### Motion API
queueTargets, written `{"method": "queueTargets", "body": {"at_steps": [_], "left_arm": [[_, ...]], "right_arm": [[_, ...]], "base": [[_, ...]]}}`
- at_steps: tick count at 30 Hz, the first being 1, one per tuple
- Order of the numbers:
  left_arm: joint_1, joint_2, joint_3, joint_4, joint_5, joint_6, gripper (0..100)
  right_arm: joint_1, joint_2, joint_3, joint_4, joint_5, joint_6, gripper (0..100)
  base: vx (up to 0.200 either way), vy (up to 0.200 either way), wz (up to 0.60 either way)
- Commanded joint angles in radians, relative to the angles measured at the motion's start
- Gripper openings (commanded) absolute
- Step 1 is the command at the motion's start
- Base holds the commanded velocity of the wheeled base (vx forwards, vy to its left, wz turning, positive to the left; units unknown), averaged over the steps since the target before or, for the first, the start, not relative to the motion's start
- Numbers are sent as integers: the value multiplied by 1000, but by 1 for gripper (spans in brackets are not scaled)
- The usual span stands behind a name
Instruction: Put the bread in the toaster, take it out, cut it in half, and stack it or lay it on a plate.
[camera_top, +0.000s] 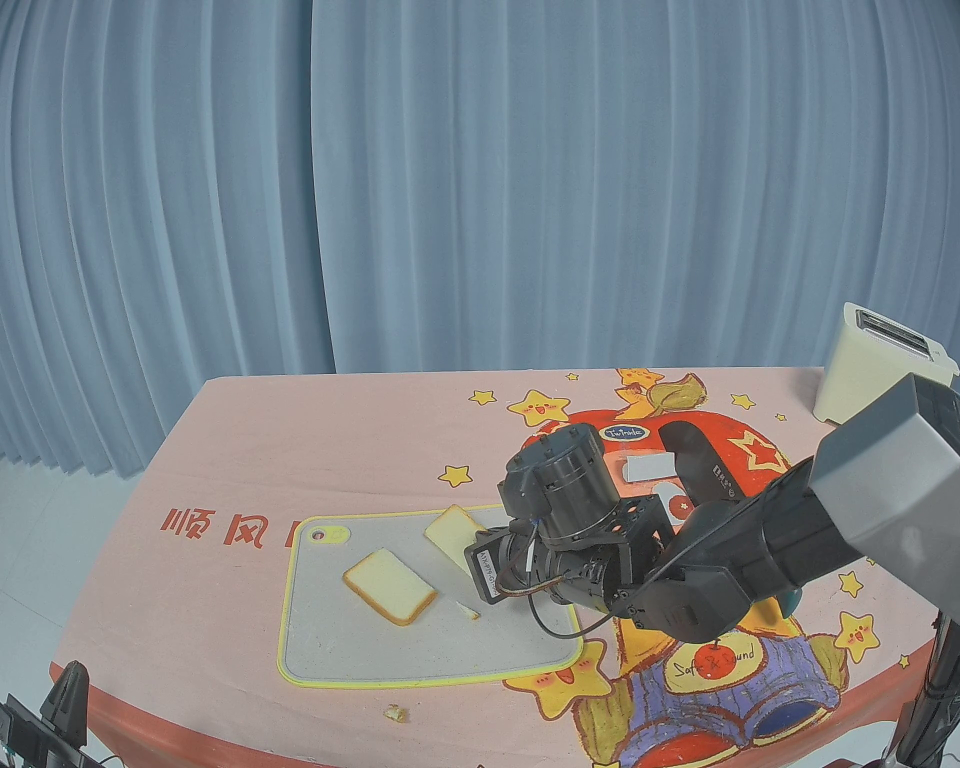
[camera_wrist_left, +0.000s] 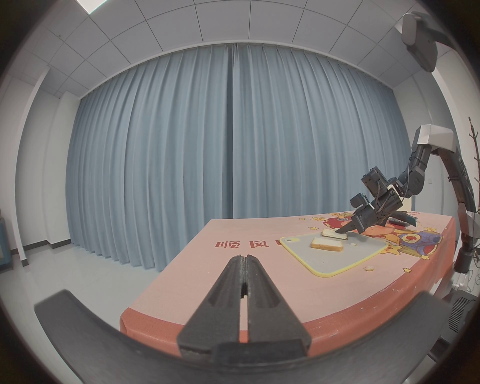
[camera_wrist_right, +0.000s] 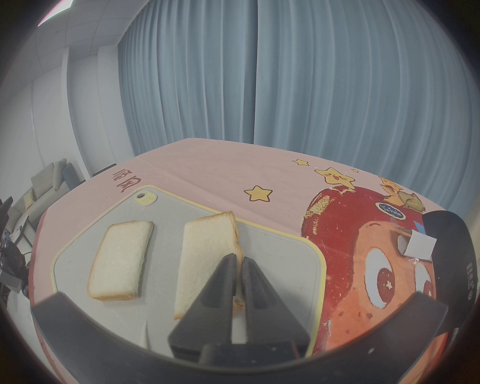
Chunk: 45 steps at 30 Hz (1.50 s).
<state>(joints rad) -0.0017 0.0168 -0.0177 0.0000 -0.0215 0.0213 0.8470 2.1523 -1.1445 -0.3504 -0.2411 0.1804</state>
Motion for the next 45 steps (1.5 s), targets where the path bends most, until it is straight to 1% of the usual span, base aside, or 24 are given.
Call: {"method": "queueTargets", "body": {"at_steps": [1,6,13,16,19,20,26,30,33,34,35,36,37,38,39,43,44,45], "left_arm": [[0,2,18,0,0,0,0],[0,2,18,0,0,0,0],[0,2,18,0,0,0,0],[0,2,16,0,0,0,0],[0,2,18,0,0,0,0],[0,2,16,0,0,0,0],[0,2,16,0,0,0,0],[0,2,16,0,0,0,0],[0,2,16,0,0,0,0],[0,2,18,0,0,0,0],[0,2,16,0,0,0,0],[0,2,16,0,0,0,0],[0,2,16,0,0,0,0],[0,2,18,0,0,0,0],[0,2,18,0,0,0,0],[0,2,16,0,0,0,0],[0,2,16,0,0,0,0],[0,2,16,0,0,0,0]], "right_arm": [[4,-16,9,1,-1,2,0],[9,-52,17,-12,-6,7,0],[17,-174,58,-9,-9,16,0],[17,-226,94,-2,-9,40,0],[14,-249,114,-4,-7,45,0],[17,-262,129,-10,-9,54,0],[26,-336,167,-13,-11,62,0],[30,-407,221,-15,-12,63,0],[30,-468,275,-16,-12,67,0],[27,-517,315,-18,-12,76,0],[27,-528,322,-18,-12,79,0],[30,-597,367,-18,-11,103,0],[30,-606,374,-18,-12,108,0],[30,-658,416,-16,-11,134,0],[30,-689,445,-18,-11,145,0],[4,-815,598,-19,-6,151,0],[4,-815,598,-19,-6,151,0],[-16,-907,686,-19,6,151,0]], "base": [[0,0,0],[0,0,0],[0,0,0],[0,0,0],[0,0,0],[0,0,0],[0,0,0],[0,0,0],[0,0,0],[0,0,0],[0,0,0],[0,0,0],[0,0,0],[0,0,0],[0,0,0],[0,0,0],[0,0,0],[0,0,0]]}}
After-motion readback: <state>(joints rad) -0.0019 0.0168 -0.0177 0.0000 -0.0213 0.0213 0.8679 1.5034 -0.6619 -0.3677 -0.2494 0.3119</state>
